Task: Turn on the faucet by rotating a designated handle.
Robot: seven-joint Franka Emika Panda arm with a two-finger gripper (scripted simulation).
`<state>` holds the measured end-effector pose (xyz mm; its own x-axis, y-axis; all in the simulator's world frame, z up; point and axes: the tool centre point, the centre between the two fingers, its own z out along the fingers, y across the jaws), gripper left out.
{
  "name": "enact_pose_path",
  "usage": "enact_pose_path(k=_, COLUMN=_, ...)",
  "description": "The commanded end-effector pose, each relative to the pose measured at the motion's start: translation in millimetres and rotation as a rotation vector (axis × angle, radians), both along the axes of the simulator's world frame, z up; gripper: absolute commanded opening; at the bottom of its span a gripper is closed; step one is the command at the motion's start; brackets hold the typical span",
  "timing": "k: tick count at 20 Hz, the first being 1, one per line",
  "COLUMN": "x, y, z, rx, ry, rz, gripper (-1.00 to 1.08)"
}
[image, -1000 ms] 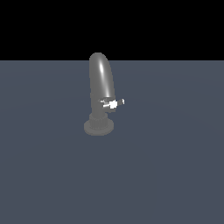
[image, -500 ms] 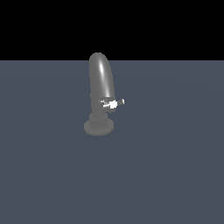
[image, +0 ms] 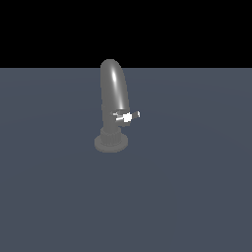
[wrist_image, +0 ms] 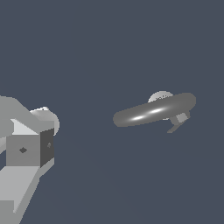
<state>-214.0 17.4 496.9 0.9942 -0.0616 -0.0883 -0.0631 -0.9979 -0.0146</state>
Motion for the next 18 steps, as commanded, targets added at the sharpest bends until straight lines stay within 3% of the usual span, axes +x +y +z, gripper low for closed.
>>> enact_pose_path(k=1, x=11.0, y=2.9, z=-1.5, rx=0.01, ry=0.038, rz=-0.029, gripper=-1.0)
enact_pose_path(k=18, x=94.1, y=14.7, z=-24.0, rx=0.091, ry=0.327, rz=-0.254, gripper=-1.0)
